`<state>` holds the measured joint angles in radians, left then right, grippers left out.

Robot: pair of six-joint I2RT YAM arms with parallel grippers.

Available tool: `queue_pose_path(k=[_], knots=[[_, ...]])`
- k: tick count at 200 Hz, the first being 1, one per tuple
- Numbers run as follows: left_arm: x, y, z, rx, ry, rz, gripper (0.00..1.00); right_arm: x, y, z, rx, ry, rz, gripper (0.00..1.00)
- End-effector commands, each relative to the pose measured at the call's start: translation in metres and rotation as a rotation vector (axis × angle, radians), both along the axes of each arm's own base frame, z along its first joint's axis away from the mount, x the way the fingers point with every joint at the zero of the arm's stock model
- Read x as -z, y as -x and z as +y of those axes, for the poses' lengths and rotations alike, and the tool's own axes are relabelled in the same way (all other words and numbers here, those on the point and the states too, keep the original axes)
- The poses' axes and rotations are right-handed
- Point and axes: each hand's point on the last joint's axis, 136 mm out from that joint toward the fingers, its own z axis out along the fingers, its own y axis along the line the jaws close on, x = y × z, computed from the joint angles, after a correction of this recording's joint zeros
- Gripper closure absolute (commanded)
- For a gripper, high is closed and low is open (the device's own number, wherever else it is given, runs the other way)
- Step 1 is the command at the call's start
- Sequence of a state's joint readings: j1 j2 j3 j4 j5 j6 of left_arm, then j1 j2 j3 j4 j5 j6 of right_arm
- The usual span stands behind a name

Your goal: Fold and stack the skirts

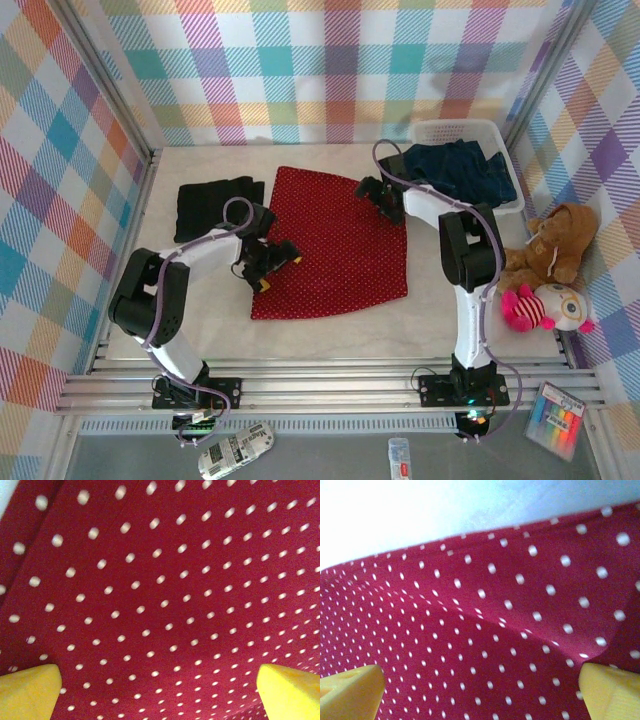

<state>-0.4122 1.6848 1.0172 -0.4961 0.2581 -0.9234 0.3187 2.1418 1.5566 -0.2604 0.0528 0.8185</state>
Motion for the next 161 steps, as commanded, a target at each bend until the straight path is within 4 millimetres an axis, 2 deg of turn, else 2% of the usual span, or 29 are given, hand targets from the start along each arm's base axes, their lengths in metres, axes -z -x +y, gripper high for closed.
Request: queue_pose_path(k=[1,20,35,51,62,81,107,120,142,151,161], knots=[[-0.009,-0.012,0.001,0.023,-0.052,-0.033,0.00,-0.002,-0.003,-0.003,-0.021,0.027,0.017,0.01],[-0.021,-0.014,-0.003,0.029,-0.031,-0.048,0.00,-0.026,0.002,0.003,-0.053,-0.012,-0.022,0.01],[-0.035,-0.011,-0.004,0.031,-0.022,-0.069,0.00,-0.047,0.018,0.005,-0.069,-0.036,-0.049,0.01],[-0.051,-0.001,-0.005,0.052,-0.006,-0.077,0.00,-0.063,0.045,0.006,-0.094,-0.063,-0.068,0.01],[-0.056,0.012,-0.009,0.077,0.020,-0.055,0.00,-0.065,0.069,0.007,-0.121,-0.073,-0.055,0.01],[-0.055,0.036,-0.018,0.123,0.098,0.008,0.00,-0.054,0.113,0.004,-0.151,-0.063,0.017,0.01],[-0.054,0.056,-0.051,0.193,0.312,0.089,0.00,-0.036,0.160,0.007,-0.178,-0.148,0.104,0.01],[-0.053,0.059,-0.064,0.235,0.361,0.113,0.00,-0.030,0.174,0.009,-0.185,-0.182,0.131,0.01],[-0.039,0.055,-0.074,0.262,0.352,0.137,0.00,-0.021,0.186,0.010,-0.186,-0.191,0.162,0.01],[-0.031,0.050,-0.073,0.262,0.328,0.130,0.00,-0.014,0.189,0.008,-0.174,-0.186,0.184,0.01],[-0.018,0.042,-0.064,0.256,0.240,0.119,0.00,-0.007,0.191,0.006,-0.163,-0.180,0.201,0.01]])
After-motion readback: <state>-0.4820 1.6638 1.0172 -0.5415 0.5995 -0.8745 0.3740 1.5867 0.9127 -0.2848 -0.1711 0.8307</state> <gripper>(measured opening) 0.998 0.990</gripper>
